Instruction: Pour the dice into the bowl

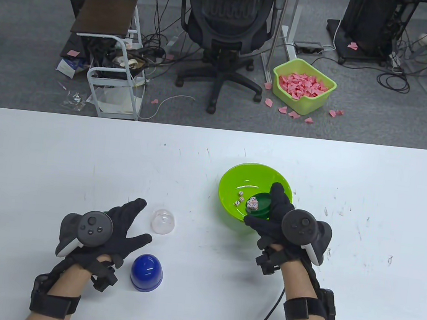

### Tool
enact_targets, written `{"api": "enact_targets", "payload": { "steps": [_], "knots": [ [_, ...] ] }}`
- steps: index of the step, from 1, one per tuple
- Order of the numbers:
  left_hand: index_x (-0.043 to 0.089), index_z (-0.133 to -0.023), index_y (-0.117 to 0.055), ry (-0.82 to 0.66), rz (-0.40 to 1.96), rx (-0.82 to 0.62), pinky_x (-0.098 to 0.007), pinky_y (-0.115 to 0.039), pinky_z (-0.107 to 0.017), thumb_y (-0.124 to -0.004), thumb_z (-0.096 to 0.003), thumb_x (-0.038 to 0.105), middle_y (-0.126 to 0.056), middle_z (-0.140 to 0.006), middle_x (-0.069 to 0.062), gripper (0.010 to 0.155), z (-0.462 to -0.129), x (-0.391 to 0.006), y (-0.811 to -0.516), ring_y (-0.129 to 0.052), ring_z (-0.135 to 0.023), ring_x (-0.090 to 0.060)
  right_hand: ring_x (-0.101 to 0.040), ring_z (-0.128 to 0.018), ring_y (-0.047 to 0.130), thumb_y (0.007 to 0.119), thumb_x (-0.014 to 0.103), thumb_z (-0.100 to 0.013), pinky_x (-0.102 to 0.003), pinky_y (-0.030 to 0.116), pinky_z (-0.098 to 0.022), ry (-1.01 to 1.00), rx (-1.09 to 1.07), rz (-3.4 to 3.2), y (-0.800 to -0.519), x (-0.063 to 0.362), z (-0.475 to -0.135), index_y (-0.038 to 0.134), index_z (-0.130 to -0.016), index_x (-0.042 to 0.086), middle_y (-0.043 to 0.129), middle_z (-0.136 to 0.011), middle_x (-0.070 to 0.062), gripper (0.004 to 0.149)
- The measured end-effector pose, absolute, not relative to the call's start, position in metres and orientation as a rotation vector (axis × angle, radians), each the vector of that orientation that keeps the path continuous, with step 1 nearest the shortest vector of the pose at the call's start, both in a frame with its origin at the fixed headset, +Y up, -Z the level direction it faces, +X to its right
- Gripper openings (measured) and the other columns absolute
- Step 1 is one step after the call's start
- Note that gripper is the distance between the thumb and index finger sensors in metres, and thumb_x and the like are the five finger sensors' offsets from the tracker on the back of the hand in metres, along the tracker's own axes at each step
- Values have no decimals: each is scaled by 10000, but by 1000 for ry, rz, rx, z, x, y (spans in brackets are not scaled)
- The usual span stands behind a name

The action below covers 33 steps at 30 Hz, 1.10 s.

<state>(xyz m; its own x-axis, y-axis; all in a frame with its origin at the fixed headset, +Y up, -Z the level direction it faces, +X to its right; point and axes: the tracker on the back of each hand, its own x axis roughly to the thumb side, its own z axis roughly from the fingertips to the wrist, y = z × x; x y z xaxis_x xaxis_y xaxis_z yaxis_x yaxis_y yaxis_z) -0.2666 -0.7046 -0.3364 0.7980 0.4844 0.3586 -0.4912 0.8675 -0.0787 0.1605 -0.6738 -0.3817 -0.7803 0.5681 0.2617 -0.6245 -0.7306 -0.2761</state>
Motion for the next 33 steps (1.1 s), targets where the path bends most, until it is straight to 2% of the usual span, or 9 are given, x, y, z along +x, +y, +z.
{"api": "enact_targets", "payload": {
  "steps": [4,9,17,33],
  "knots": [
    [297,-1138,-384,-380,529,13,-634,-616,-750,-777,-437,682,-589,-1164,-120,891,-336,-267,-705,-670,-1039,-422,-478,-759,869,1021,419,-321,-669,721,-608,-453,151,2464,-676,164,-390,497,-1025,-44,679,-1021,-326,992],
    [300,-1137,-386,-381,536,15,-635,-614,-751,-780,-436,681,-595,-1165,-109,889,-337,-268,-705,-668,-1042,-422,-488,-775,851,1031,386,-317,-676,708,-620,-427,95,2535,-677,164,-403,436,-1012,-53,626,-1018,-344,1015],
    [299,-1138,-381,-380,548,6,-636,-611,-753,-781,-437,679,-597,-1165,-107,892,-337,-269,-705,-664,-1045,-421,-477,-774,841,1045,373,-303,-673,703,-622,-396,91,2683,-674,152,-418,452,-1012,-9,620,-1032,-314,1000],
    [290,-1139,-374,-380,553,-11,-640,-600,-758,-782,-437,677,-589,-1164,-125,899,-338,-269,-706,-644,-1054,-423,-484,-789,782,1058,291,-309,-717,643,-629,-356,238,3000,-684,112,-435,510,-1049,50,556,-1089,-301,952]
  ]
}}
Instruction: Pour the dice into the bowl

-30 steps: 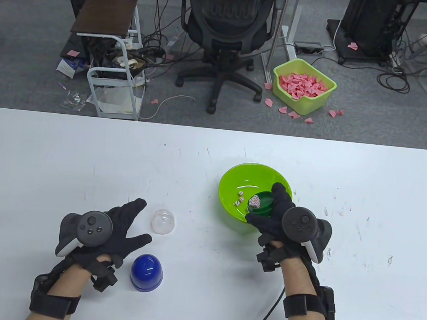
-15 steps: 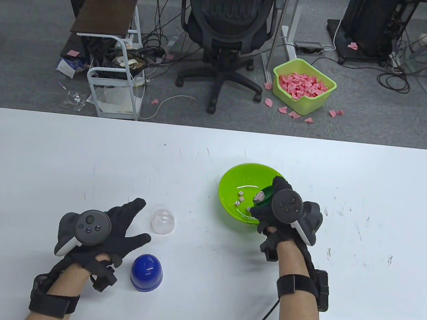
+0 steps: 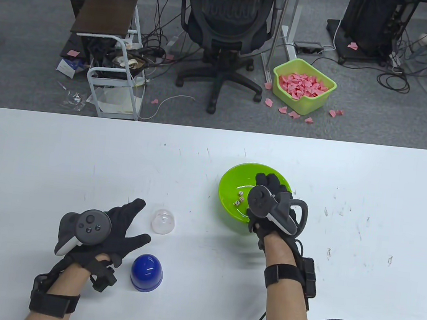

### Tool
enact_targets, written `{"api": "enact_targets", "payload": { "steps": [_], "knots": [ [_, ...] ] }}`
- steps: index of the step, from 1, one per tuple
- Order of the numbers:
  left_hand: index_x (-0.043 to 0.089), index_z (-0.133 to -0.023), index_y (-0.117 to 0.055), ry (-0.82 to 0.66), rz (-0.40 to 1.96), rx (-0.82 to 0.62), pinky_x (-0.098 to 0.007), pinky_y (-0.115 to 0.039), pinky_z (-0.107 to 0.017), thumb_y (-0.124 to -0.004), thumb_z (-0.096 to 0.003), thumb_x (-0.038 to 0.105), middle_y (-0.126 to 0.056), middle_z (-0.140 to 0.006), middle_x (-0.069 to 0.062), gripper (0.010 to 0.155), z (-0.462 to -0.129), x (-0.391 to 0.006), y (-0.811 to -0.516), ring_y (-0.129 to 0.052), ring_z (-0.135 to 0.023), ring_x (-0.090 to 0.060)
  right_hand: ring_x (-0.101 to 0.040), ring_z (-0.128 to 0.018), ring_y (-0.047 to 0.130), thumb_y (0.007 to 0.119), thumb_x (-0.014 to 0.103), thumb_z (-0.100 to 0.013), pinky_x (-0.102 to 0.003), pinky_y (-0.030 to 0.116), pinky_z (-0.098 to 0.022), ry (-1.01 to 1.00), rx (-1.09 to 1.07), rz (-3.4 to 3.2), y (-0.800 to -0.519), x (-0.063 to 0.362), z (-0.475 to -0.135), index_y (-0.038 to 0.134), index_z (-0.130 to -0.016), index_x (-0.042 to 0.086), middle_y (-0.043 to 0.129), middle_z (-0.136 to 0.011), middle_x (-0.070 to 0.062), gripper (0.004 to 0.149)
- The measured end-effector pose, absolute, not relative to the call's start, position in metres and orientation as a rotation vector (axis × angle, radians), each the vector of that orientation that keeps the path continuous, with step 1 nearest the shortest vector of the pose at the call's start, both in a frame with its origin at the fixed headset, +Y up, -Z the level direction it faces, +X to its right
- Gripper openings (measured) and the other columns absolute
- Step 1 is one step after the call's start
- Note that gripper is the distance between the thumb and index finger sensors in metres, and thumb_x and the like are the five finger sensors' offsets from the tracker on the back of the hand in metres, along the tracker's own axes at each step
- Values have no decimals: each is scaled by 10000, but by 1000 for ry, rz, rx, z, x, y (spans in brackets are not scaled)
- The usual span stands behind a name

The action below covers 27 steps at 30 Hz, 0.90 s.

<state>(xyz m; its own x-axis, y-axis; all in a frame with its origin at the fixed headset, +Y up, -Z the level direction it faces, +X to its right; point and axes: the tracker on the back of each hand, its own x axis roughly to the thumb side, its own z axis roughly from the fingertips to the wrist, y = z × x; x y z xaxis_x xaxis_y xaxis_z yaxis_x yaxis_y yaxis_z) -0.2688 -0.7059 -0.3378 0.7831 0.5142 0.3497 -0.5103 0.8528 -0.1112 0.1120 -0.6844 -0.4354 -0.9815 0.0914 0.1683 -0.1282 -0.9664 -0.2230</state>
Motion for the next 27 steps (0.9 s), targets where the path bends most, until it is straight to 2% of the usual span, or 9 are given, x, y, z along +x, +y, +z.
{"api": "enact_targets", "payload": {
  "steps": [8,14,19,27],
  "knots": [
    [290,-1140,-372,-377,552,-18,-640,-598,-759,-781,-439,677,-587,-1164,-129,899,-338,-269,-706,-642,-1053,-426,-486,-791,779,1036,317,-336,-717,639,-629,-385,239,2967,-685,113,-434,484,-1065,35,558,-1101,-283,958],
    [289,-1140,-376,-373,554,-24,-641,-596,-759,-779,-440,676,-586,-1164,-130,896,-339,-270,-707,-641,-1053,-427,-493,-777,810,1001,404,-359,-712,661,-614,-464,265,2886,-681,122,-422,522,-1066,52,621,-1084,-285,923],
    [289,-1139,-378,-366,558,-23,-641,-597,-758,-778,-441,676,-589,-1163,-133,893,-339,-272,-707,-642,-1053,-426,-491,-750,840,975,481,-361,-702,691,-591,-536,309,2816,-679,127,-405,542,-1050,25,683,-1054,-274,933],
    [283,-1139,-383,-352,557,-25,-642,-597,-758,-777,-441,676,-592,-1160,-135,893,-339,-274,-708,-645,-1052,-425,-496,-771,822,981,482,-348,-700,691,-587,-547,388,2538,-681,128,-368,546,-1043,31,687,-1060,-247,936]
  ]
}}
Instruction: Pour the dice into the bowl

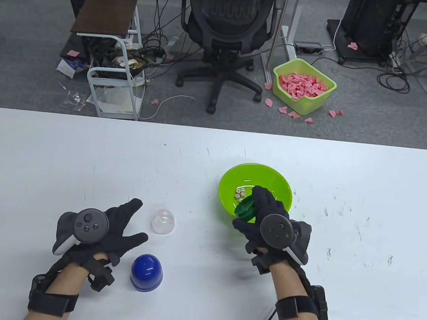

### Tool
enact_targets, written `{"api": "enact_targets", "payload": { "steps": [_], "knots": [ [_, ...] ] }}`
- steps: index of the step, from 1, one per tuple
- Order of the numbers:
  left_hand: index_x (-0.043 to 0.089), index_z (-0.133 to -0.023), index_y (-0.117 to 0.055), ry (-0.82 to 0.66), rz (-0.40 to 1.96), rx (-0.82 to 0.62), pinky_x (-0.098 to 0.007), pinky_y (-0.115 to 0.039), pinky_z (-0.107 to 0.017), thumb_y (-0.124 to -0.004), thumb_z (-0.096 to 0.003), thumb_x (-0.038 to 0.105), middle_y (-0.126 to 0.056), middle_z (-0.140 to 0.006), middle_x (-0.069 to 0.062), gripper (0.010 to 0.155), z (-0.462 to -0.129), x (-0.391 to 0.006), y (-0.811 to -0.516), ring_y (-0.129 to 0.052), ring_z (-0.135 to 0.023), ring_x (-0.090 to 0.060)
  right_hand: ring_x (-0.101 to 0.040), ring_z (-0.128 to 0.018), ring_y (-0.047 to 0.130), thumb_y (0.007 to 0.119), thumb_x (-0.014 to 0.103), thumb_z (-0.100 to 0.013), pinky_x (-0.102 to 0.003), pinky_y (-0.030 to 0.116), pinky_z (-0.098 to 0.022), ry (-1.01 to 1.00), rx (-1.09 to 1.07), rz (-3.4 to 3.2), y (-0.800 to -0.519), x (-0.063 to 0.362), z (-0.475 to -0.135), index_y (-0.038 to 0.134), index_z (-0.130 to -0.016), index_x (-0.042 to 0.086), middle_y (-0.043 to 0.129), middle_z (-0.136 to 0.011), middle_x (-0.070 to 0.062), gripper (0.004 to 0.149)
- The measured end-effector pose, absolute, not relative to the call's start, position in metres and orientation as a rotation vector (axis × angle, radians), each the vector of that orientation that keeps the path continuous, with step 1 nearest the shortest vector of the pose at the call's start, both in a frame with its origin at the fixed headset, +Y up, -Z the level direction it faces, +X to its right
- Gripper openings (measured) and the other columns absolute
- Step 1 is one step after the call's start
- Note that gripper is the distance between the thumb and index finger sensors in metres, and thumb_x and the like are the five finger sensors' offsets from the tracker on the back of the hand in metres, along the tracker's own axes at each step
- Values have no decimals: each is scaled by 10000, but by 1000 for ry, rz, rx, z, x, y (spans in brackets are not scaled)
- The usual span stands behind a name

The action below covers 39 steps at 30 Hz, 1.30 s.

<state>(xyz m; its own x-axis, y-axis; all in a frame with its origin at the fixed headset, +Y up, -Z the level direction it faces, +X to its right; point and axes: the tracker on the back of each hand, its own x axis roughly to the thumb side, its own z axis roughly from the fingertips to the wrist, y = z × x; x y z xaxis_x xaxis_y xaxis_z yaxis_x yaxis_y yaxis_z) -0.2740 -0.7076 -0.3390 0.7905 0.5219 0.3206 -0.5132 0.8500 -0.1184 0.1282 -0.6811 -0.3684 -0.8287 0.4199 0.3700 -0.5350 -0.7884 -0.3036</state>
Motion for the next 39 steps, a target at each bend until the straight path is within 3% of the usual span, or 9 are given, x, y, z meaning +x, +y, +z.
{"api": "enact_targets", "payload": {
  "steps": [10,25,32,39],
  "knots": [
    [282,-1139,-382,-340,553,-37,-643,-596,-758,-776,-441,677,-597,-1156,-138,893,-339,-275,-709,-645,-1051,-426,-494,-783,804,992,448,-340,-703,678,-593,-423,484,2228,-691,121,-333,530,-1052,44,676,-1077,-232,939],
    [275,-1139,-390,-340,532,-51,-643,-597,-757,-771,-446,671,-599,-1154,-146,884,-340,-270,-711,-653,-1045,-428,-491,-778,805,1000,450,-330,-706,677,-590,-381,509,2084,-705,126,-320,539,-1051,55,686,-1078,-221,943],
    [275,-1139,-396,-299,553,-89,-639,-597,-758,-768,-451,668,-597,-1156,-149,875,-352,-262,-700,-653,-1045,-430,-493,-778,804,994,454,-338,-708,675,-589,-395,505,2032,-702,130,-314,535,-1051,46,677,-1078,-229,942],
    [272,-1140,-406,-271,374,-158,-637,-596,-759,-774,-448,665,-599,-1155,-148,877,-375,-238,-679,-650,-1047,-431,-492,-776,807,994,455,-339,-707,674,-592,-411,508,2010,-698,131,-313,534,-1052,46,680,-1076,-231,942]
  ]
}}
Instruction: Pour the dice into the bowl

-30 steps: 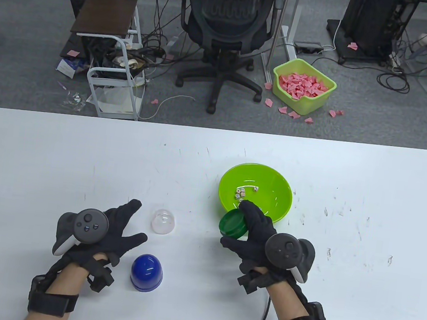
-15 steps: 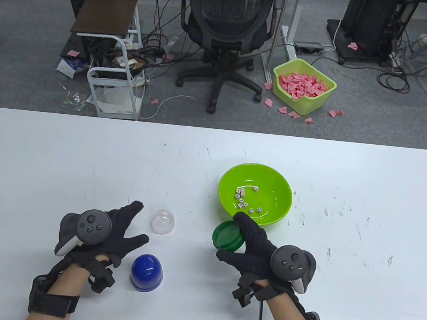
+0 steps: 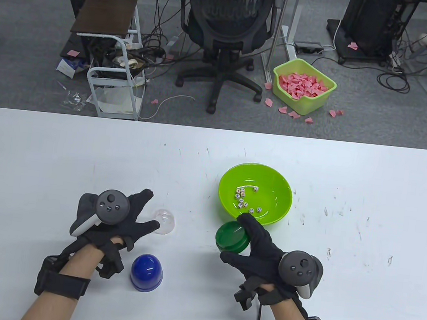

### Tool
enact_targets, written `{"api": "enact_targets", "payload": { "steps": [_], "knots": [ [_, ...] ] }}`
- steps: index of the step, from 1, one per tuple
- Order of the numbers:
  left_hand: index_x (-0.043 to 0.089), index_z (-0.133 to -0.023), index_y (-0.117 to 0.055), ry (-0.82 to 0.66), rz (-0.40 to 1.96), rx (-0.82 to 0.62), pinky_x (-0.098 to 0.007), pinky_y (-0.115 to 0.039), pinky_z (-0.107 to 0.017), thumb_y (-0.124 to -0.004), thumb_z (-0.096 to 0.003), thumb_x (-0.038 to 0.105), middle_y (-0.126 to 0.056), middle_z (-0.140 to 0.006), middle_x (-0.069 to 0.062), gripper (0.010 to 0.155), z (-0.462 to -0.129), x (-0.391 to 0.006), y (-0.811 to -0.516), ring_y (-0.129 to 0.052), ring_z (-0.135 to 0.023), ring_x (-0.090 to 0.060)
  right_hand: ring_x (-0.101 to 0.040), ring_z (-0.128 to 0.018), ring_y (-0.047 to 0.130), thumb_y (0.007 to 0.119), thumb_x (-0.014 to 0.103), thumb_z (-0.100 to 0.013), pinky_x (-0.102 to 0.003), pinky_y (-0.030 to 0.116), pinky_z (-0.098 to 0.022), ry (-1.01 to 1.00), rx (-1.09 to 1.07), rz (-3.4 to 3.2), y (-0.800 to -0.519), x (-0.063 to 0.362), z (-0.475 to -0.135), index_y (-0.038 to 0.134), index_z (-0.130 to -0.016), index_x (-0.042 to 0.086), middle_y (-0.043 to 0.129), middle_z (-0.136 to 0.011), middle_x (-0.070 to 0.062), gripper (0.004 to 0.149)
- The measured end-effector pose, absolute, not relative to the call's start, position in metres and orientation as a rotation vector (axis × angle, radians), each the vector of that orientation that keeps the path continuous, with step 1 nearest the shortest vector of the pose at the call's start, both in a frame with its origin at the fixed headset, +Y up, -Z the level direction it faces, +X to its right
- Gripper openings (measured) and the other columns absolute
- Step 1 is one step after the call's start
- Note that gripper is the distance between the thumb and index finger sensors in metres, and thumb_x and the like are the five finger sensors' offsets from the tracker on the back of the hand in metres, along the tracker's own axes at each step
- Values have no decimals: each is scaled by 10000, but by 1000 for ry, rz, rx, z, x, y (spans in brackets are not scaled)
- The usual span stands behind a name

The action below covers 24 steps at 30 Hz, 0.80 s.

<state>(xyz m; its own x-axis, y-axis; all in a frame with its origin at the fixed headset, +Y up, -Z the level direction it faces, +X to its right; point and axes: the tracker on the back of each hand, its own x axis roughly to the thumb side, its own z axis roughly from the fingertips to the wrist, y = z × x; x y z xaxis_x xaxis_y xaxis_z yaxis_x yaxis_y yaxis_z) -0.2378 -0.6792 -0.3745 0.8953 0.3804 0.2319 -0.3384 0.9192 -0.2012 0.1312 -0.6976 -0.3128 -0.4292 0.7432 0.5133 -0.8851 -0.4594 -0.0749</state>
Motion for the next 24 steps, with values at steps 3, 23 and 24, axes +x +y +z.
{"api": "enact_targets", "payload": {
  "steps": [3,23,24],
  "knots": [
    [275,-1138,-406,-254,272,-199,-636,-594,-761,-780,-444,660,-594,-1159,-146,877,-386,-226,-677,-651,-1048,-428,-487,-770,816,994,454,-338,-705,679,-590,-415,513,2005,-696,132,-312,535,-1052,45,679,-1077,-231,942],
    [320,-1134,-407,-171,-143,-500,-628,-615,-755,-835,-422,634,-609,-1157,-150,888,-432,-167,-724,-711,-1019,-427,-486,-763,820,991,451,-345,-706,679,-589,-413,536,2012,-695,132,-310,530,-1054,42,676,-1075,-238,939],
    [321,-1131,-417,-170,-152,-499,-626,-617,-755,-834,-422,633,-617,-1155,-142,880,-432,-168,-726,-717,-1016,-423,-487,-762,820,994,452,-340,-706,678,-589,-413,537,2013,-695,132,-310,530,-1055,41,673,-1080,-238,946]
  ]
}}
